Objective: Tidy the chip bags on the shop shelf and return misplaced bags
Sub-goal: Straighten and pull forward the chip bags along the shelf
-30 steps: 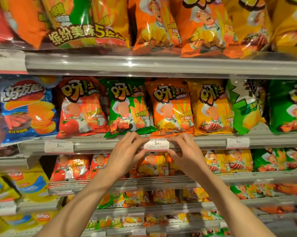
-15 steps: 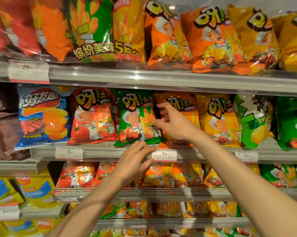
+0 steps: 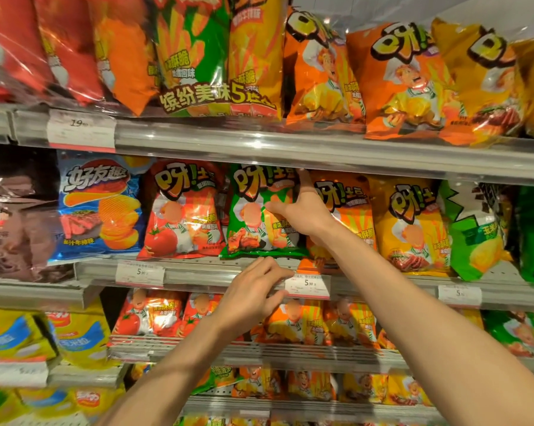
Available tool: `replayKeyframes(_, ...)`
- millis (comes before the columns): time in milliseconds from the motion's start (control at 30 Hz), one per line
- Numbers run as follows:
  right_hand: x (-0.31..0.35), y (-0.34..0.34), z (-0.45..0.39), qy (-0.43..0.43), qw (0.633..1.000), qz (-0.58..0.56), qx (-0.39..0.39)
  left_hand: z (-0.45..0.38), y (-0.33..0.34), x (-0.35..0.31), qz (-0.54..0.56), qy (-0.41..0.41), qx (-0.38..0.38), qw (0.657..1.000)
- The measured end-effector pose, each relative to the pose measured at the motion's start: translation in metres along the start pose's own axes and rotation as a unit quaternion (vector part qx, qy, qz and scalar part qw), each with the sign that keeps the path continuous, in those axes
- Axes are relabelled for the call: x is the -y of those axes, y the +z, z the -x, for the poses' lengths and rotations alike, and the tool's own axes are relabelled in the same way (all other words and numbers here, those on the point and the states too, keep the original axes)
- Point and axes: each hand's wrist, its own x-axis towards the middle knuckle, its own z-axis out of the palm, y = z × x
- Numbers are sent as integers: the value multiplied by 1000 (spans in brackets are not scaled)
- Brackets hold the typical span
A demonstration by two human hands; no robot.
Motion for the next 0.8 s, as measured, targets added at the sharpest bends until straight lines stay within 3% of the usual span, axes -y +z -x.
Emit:
replayKeyframes(67, 0, 3, 4, -14, 1000, 12, -22, 0, 0, 0, 0, -2, 0, 1000)
replayKeyframes(433, -14, -4, -7, -40, 996, 65, 37, -1, 1, 1, 4, -4, -7, 1000)
replayKeyframes(800, -20, 6, -10, -31, 999, 32, 20, -1, 1, 0, 5, -1, -11, 1000)
